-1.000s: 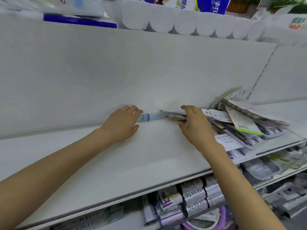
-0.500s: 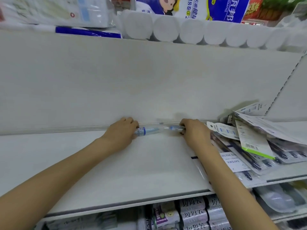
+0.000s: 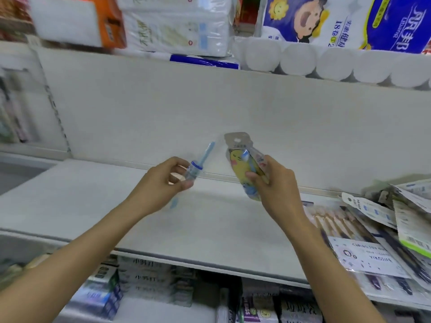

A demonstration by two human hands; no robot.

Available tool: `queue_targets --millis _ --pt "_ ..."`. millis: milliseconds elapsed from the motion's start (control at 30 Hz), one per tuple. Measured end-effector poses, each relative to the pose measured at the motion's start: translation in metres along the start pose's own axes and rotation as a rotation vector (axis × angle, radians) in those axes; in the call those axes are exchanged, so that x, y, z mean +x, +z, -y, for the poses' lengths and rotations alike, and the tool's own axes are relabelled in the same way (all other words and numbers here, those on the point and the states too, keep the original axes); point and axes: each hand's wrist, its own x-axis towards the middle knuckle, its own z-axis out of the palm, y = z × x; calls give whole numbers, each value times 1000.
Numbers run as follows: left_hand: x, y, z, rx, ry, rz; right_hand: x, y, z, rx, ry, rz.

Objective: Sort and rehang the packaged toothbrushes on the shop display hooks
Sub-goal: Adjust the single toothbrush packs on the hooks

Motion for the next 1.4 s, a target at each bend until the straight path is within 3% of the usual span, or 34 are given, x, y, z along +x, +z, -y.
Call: queue_targets --millis 167,300,667,1067,1400 --pt "-45 -47 14 -219 -7 -70 -5 38 42 221 -33 89" --pt "-83 -90 30 -264 -42 -130 -12 73 81 390 -53 188" --pt "-207 -235 87 -528 -155 -317 -63 176 232 614 -115 343" --pt "-324 -380 150 -516 -195 -367 -140 286 386 611 -156 405" --pt "-334 -440 187 -519 -224 -381 -137 337 444 594 -175 426"
